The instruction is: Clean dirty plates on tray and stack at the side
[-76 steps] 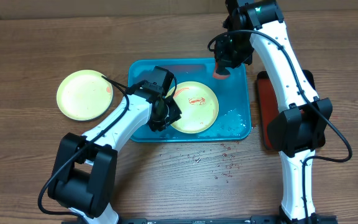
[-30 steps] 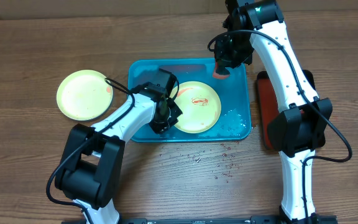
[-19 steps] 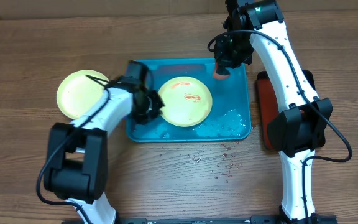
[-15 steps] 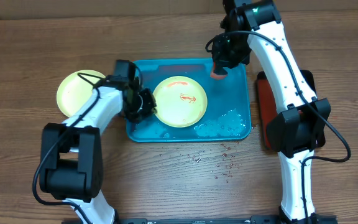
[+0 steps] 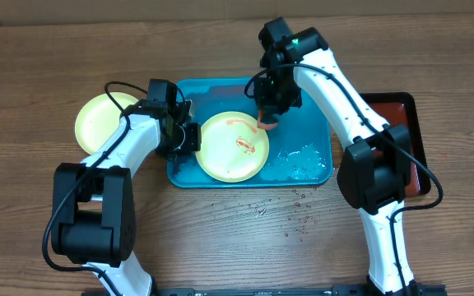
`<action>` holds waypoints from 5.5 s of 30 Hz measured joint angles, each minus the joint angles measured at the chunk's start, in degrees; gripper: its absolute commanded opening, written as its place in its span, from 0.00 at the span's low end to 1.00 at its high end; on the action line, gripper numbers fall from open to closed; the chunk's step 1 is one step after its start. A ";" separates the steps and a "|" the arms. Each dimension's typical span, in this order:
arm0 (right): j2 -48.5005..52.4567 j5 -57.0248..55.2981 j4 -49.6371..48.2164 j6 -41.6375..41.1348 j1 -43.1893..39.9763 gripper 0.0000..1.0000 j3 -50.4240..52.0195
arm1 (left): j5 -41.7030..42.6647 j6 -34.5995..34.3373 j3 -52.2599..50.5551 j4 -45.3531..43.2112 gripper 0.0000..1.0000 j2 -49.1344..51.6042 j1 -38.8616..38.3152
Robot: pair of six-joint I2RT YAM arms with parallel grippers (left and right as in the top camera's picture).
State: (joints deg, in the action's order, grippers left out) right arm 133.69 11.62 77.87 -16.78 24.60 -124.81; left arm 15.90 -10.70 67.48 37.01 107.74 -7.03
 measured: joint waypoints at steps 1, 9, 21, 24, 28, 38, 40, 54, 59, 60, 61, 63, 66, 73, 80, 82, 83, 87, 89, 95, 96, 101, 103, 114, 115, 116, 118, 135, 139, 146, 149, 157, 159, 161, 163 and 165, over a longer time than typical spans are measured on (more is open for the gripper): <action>0.00 0.00 -0.31 0.04 0.22 0.10 0.76 | -0.98 0.00 0.00 -0.37 0.04 0.00 0.00; 0.00 1.29 -5.95 0.13 1.99 0.07 4.07 | -4.26 0.17 0.00 -2.56 0.04 0.00 -0.72; 0.00 1.95 -11.87 -1.68 6.29 0.06 13.35 | -5.09 0.39 0.00 -2.78 0.04 0.00 -2.43; 0.00 1.95 -12.07 -2.71 6.21 0.06 15.21 | -5.20 0.33 0.00 -4.31 0.04 0.00 -2.43; -0.02 2.38 -12.92 -3.48 6.16 0.05 15.98 | -4.98 -0.02 0.00 -5.38 0.04 0.00 -2.43; -0.02 4.46 -20.94 -4.22 8.74 0.04 16.92 | -4.85 -0.07 0.00 -3.26 0.04 0.07 -2.27; -0.02 5.42 -21.35 -4.20 9.86 0.04 16.92 | -4.79 -0.09 0.00 -3.13 0.04 0.07 -2.27; -0.02 1.49 -11.78 -4.35 8.31 0.04 16.37 | -4.17 -1.84 0.00 -2.38 0.05 0.07 -2.78; -0.02 -2.29 -12.70 -5.33 4.96 0.04 16.06 | -4.11 -2.49 0.00 -2.47 0.04 0.07 -2.80; -0.02 -2.71 -13.31 -5.77 4.61 0.04 16.06 | -3.96 -2.62 0.00 -2.54 0.04 0.07 -2.80; -0.02 -2.97 -14.12 -6.01 4.46 0.04 16.06 | -3.91 -2.64 0.00 -2.62 0.04 0.07 -2.80; -0.02 -3.58 -16.06 -6.82 4.44 0.05 16.06 | -3.98 -2.67 0.00 -2.75 0.04 0.07 -2.80; 0.00 -3.50 -19.08 -7.48 5.11 0.06 16.06 | -4.24 -2.73 0.00 -2.75 0.04 0.07 -2.75; 1.29 3.04 -22.93 -8.09 7.91 0.05 15.80 | -5.53 -2.86 0.00 -2.03 0.04 0.07 -2.47; 2.67 10.08 -18.25 -8.04 10.47 0.04 13.99 | -5.68 -2.84 0.00 -1.75 0.04 0.07 -2.47; 2.93 11.26 -15.74 -7.37 10.62 0.04 13.46 | -5.60 -2.84 0.00 -1.49 0.04 0.07 -2.49; 2.99 11.61 -14.64 -6.93 10.56 0.04 13.27 | -5.46 -2.84 0.00 -1.42 0.04 0.07 -2.49; 3.28 11.21 -10.62 -5.03 9.20 0.04 12.94 | -5.01 -2.84 0.00 -1.42 0.04 0.07 -2.64; 3.32 9.05 -8.09 -4.59 8.20 0.04 12.66 | -4.74 -2.84 0.00 -1.46 0.04 0.07 -2.75; 3.32 2.97 -5.57 -4.20 6.62 0.04 11.23 | -4.17 -2.84 0.00 -1.49 0.04 0.07 -2.80; 3.32 1.18 -5.20 -4.22 6.56 0.04 10.82 | -4.17 -2.84 0.00 -1.51 0.04 0.07 -2.80; 3.37 -8.02 -4.98 -5.77 6.54 0.04 9.27 | -4.15 -2.84 0.00 -1.49 0.04 0.07 -2.80; 3.37 -10.49 -5.95 -6.64 6.58 0.04 9.20 | -4.00 -2.84 0.00 -1.51 0.04 0.07 -2.82; 3.76 -10.10 -20.00 -6.47 9.05 0.06 9.18 | -4.61 -2.86 0.00 -1.70 0.04 0.07 -2.64; 3.78 -8.92 -20.94 -6.32 9.51 0.06 9.18 | -4.63 -2.86 0.00 -1.70 0.04 0.07 -2.64; 3.80 -7.54 -21.79 -6.14 10.01 0.06 9.18 | -4.63 -2.89 0.00 -1.70 0.04 0.07 -2.64; 3.82 -5.86 -22.60 -6.03 10.78 0.07 9.18 | -4.63 -2.86 0.00 -1.68 0.04 0.07 -2.64; 3.98 4.44 -9.29 -4.98 12.85 0.04 9.18 | -4.61 -2.86 0.00 -1.18 0.04 0.07 -2.64; 3.98 4.70 -6.14 -2.51 12.37 0.04 9.18 | -4.61 -2.86 0.00 -1.18 0.04 0.07 -2.64; 4.00 1.97 -3.54 -0.07 9.33 0.04 9.18 | -4.61 -2.86 0.00 -1.22 0.04 0.07 -2.64; 4.00 0.20 -3.54 0.17 7.45 0.04 9.18 | -4.61 -2.86 0.00 -1.22 0.04 0.07 -2.64; 4.00 -2.58 -8.07 0.28 4.68 0.04 9.18 | -4.59 -2.89 0.00 -1.29 0.04 0.07 -2.71; 4.00 -2.93 -10.62 0.26 4.68 0.04 9.18 | -4.66 -2.89 0.00 -1.29 0.04 0.07 -2.71; 4.00 -2.69 -13.90 0.26 4.72 0.04 9.18 | -4.90 -2.93 0.00 -1.31 0.04 0.07 -2.64; 4.00 -1.46 -17.31 0.26 5.01 0.05 9.18 | -5.05 -3.13 0.00 -1.36 0.04 0.07 -2.64; 4.02 0.57 -20.48 0.28 5.51 0.05 9.18 | -5.07 -3.32 0.00 -1.38 0.04 0.07 -2.64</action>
State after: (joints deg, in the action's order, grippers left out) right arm 137.71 12.19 57.39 -16.49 30.11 -115.63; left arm 10.83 -14.02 67.48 35.64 107.81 -9.67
